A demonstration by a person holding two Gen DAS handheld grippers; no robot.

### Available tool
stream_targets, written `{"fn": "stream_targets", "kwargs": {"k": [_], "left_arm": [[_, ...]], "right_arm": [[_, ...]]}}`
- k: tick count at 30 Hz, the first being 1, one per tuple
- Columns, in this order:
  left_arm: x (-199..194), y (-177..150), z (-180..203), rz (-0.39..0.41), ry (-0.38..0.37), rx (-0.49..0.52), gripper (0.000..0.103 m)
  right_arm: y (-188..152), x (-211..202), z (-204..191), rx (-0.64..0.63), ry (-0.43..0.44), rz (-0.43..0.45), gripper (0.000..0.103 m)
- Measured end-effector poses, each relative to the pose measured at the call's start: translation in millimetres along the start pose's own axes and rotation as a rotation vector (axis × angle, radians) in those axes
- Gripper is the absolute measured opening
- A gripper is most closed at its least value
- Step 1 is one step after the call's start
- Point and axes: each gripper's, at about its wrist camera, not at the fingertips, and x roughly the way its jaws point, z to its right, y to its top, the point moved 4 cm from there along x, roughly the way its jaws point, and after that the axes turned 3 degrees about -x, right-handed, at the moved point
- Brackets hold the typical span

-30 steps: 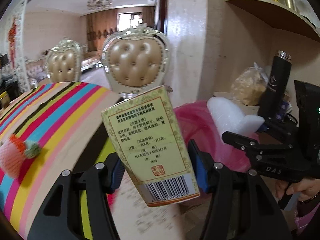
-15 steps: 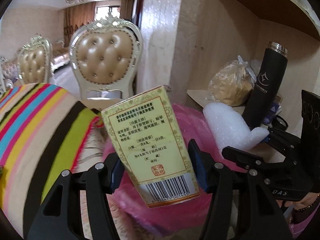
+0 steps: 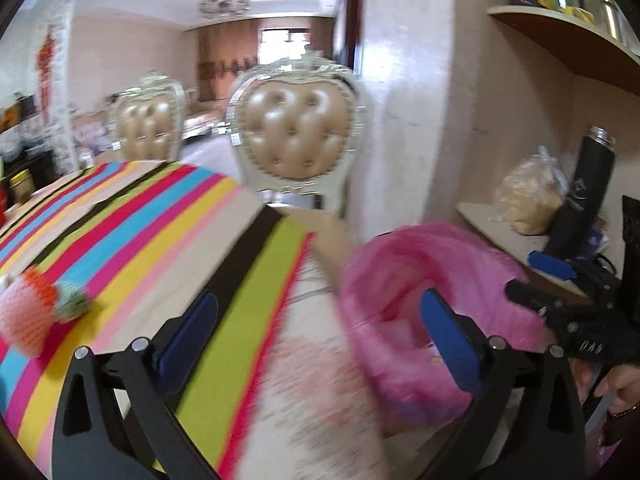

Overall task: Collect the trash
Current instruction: 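Grasp a pink foam net sleeve with the left tool while the right grasps the green zigzag cloth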

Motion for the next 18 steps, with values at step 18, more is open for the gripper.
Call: {"fn": "stream_targets", "kwargs": {"k": [18], "left_arm": [[-81.5, -43.4, -177.7, -0.038, 0.422, -0.205, 0.098]], "right_arm": [[32.7, 57.7, -184.7, -0.221, 0.28, -0.043, 0.079]]}}
